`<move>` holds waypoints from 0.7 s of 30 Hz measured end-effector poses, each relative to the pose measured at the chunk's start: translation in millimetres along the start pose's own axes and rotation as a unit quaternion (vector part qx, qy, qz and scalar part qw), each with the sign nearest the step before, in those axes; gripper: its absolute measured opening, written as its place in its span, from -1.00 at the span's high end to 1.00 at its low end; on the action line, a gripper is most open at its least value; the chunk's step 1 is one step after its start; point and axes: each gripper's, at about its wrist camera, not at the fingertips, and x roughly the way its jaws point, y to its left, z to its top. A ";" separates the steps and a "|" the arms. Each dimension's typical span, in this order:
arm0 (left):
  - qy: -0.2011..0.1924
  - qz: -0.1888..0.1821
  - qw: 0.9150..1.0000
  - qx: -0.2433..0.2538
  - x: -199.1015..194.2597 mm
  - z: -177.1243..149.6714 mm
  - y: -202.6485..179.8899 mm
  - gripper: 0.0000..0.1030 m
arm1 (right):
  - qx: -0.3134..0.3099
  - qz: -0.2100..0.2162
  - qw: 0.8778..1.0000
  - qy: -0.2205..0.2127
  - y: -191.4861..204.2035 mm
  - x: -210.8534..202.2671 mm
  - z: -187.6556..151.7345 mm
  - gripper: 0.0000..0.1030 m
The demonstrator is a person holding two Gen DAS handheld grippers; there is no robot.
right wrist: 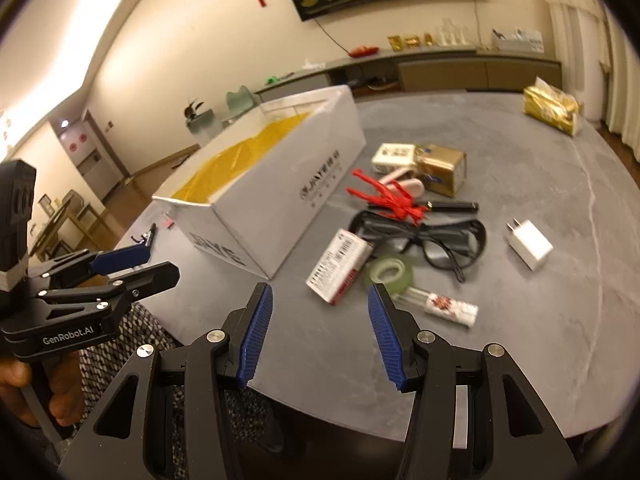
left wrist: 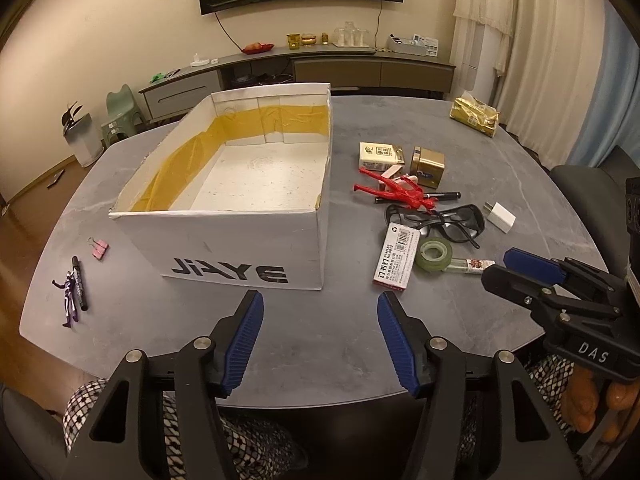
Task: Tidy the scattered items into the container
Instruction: 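Grasp the white staples box with the left gripper while the right gripper grasps the green tape roll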
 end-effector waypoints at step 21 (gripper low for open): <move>0.060 -0.083 0.993 0.059 118.6 10.1 -63.7 -0.19 | 0.084 -0.078 0.991 0.071 -75.5 40.4 -9.3 -0.05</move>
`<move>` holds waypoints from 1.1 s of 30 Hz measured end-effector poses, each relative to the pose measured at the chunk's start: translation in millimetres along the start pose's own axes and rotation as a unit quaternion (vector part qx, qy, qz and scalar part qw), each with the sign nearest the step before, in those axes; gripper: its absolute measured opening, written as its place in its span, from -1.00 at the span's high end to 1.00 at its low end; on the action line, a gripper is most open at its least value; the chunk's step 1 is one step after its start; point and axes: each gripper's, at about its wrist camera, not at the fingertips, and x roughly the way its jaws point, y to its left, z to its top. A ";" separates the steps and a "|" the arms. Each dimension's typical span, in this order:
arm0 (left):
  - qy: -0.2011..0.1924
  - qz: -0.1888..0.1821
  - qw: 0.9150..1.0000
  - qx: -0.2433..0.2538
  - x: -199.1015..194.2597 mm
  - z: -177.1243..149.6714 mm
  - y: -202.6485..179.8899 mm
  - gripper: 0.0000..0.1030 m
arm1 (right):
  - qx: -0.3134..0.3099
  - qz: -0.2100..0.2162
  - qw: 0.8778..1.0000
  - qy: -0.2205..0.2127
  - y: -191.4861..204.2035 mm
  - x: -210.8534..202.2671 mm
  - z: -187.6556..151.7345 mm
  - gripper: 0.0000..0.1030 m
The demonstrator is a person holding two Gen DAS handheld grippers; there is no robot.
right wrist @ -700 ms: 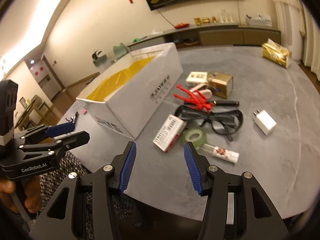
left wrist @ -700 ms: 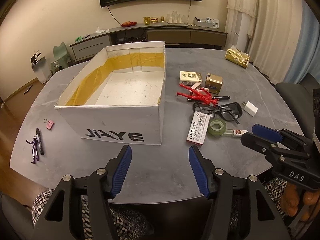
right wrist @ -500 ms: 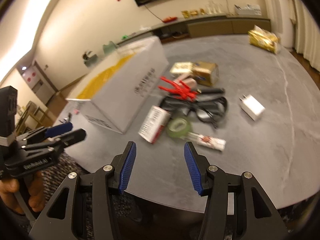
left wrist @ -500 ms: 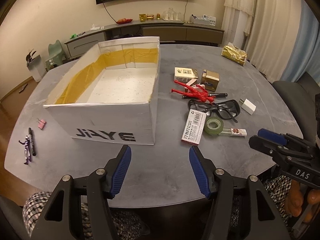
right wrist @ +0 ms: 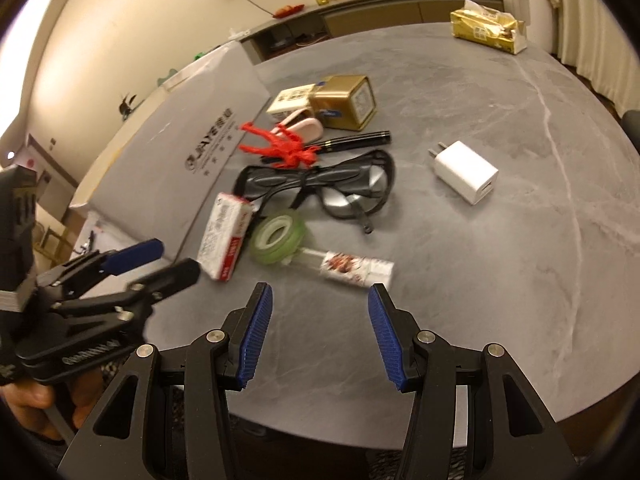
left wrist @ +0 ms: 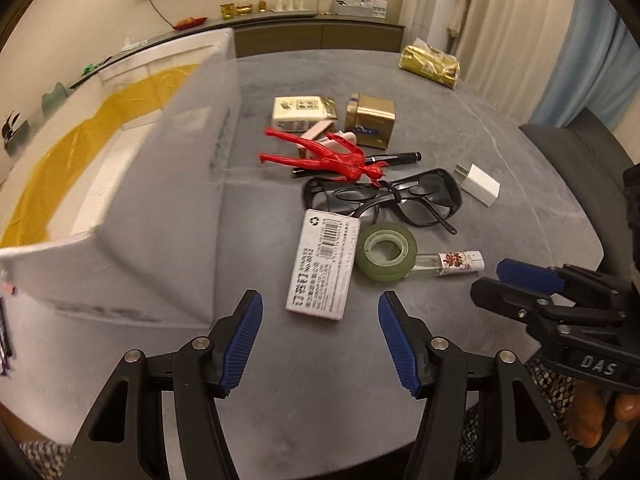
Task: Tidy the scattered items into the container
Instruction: 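Grasp the white staples box with the left gripper while the right gripper grasps the green tape roll, then carry the staples box and tape roll over the open white box with both grippers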
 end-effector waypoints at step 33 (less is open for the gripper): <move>-0.034 -0.030 0.999 -0.012 28.8 -6.4 26.7 0.25 | -0.088 0.001 0.995 0.042 48.0 66.0 33.7 -0.06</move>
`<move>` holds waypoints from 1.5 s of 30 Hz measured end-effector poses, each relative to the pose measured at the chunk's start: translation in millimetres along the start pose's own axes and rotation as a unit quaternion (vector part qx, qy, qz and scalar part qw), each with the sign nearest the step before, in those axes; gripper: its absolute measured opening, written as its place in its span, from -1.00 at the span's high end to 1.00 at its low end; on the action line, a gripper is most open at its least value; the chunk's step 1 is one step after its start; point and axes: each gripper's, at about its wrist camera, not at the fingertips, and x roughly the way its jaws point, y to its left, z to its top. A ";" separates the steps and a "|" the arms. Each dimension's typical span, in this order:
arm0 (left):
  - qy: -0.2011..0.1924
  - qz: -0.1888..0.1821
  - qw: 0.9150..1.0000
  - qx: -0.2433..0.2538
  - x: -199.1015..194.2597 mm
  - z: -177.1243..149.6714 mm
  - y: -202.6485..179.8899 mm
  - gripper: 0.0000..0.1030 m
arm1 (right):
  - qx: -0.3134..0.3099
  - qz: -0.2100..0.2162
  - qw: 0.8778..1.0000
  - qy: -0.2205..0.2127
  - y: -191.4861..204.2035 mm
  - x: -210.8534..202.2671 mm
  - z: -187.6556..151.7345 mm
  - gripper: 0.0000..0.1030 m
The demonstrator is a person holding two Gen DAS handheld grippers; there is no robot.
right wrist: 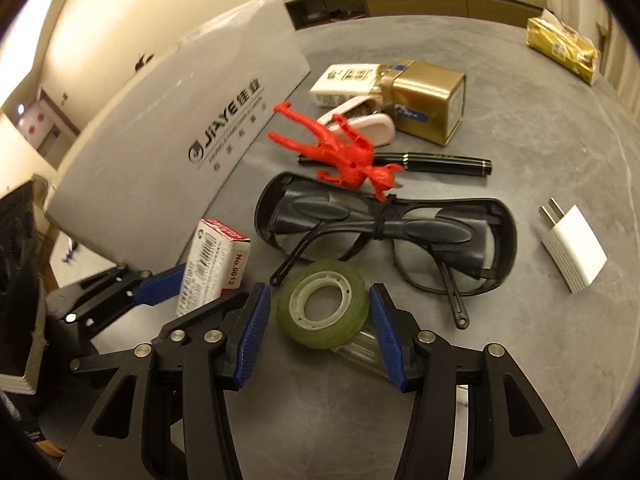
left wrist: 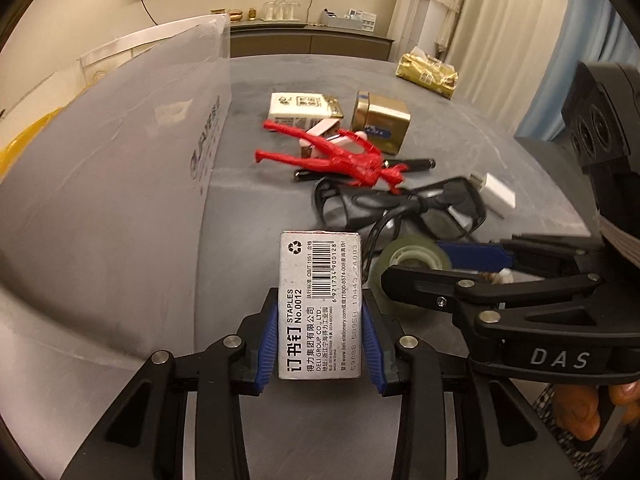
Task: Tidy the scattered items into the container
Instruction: 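Carry the staples box and tape roll over the open white box with both grippers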
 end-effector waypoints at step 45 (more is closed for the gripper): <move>-0.072 0.015 0.997 -0.010 -120.3 -5.9 6.7 0.25 | -0.039 0.025 0.996 -0.076 54.3 -80.1 -15.9 0.03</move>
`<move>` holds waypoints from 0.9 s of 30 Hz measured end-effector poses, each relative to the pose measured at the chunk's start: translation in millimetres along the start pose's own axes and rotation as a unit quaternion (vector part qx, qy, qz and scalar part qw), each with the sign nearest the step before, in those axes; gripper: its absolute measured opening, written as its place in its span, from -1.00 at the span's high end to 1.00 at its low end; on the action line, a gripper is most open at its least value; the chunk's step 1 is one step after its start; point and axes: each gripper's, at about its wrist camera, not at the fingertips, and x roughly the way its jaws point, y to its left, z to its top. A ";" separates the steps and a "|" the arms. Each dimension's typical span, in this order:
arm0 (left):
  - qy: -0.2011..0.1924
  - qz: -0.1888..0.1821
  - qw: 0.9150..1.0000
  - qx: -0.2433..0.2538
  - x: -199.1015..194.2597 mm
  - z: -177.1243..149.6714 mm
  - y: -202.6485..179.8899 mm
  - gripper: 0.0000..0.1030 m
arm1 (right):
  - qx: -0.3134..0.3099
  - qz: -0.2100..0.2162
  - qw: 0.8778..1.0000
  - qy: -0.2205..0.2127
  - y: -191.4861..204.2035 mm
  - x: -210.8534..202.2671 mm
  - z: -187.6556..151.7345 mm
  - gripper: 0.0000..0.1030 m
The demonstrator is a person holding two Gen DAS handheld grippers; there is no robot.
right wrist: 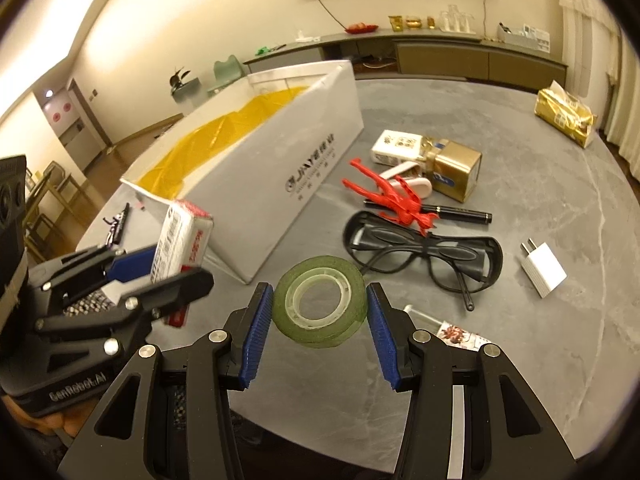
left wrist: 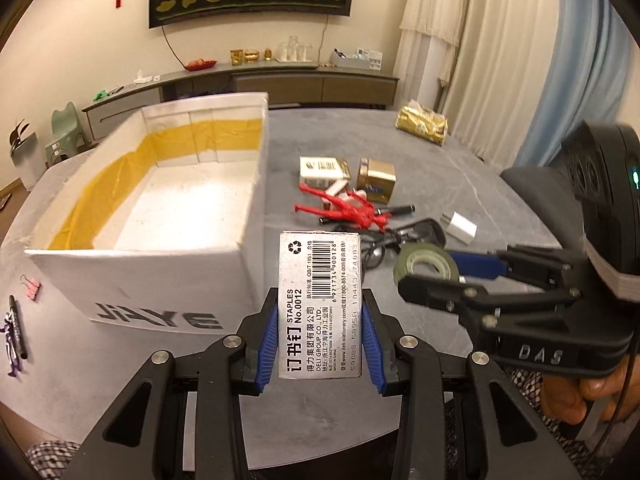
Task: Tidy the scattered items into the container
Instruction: 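Carry the staples box and tape roll over the open white box with both grippers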
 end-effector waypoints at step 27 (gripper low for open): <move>-0.077 0.009 0.996 -0.047 -55.4 38.6 64.5 0.25 | -0.084 0.003 0.996 -0.029 73.7 -25.4 39.7 0.03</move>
